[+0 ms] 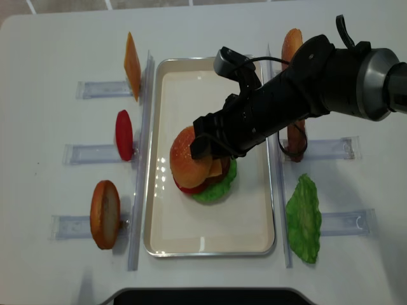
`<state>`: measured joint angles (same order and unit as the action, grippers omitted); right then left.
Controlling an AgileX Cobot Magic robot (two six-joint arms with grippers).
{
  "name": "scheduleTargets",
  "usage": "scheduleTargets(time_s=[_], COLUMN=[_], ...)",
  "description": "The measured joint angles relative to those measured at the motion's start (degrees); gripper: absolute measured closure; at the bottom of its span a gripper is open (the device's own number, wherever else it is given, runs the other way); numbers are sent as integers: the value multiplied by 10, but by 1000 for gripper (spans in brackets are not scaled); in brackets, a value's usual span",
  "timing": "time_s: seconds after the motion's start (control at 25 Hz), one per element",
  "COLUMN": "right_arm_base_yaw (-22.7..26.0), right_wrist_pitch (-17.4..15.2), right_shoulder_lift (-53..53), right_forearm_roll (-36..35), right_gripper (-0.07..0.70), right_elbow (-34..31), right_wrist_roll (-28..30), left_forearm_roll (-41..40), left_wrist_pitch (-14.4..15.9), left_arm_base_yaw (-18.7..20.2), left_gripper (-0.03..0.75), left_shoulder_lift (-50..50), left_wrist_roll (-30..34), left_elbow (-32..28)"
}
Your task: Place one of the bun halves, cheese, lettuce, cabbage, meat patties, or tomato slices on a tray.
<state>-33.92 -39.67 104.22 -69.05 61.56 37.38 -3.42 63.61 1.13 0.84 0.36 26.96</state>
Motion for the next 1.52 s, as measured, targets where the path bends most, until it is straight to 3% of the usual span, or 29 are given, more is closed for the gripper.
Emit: scheduleTargets(time_s=[0.36, 0.52, 0.72, 0.92, 1.08, 1.32, 1.4, 1.52], right_arm_base_yaw=[37, 48, 48, 48, 48, 55, 80, 165], right_wrist_pitch=[-11, -19, -60, -165, -234, -268, -275, -292], right_shoulder_lift=[-50, -76, -105, -113, -115, -115, -115, -115], right_forearm_roll=[17, 72, 255, 486, 639, 708, 707, 707], right_gripper=[206, 197, 197, 197, 197, 197, 197, 197], right_elbow=[4, 20, 95, 186, 220, 223, 223, 223], right_wrist_roll=[-2, -38, -206, -411, -513, -543, -536, -508], left_forearm_roll=[0, 0, 0, 0, 0, 0, 0, 0], left_wrist_pitch=[0, 0, 0, 0, 0, 0, 0, 0], left_arm_base_yaw=[0, 0, 0, 0, 0, 0, 0, 0], left_gripper=[715, 715, 715, 715, 715, 715, 715, 715], left_shoulder_lift=[0, 0, 0, 0, 0, 0, 0, 0], left_wrist_roll=[0, 0, 0, 0, 0, 0, 0, 0], left_elbow=[0, 0, 0, 0, 0, 0, 0, 0])
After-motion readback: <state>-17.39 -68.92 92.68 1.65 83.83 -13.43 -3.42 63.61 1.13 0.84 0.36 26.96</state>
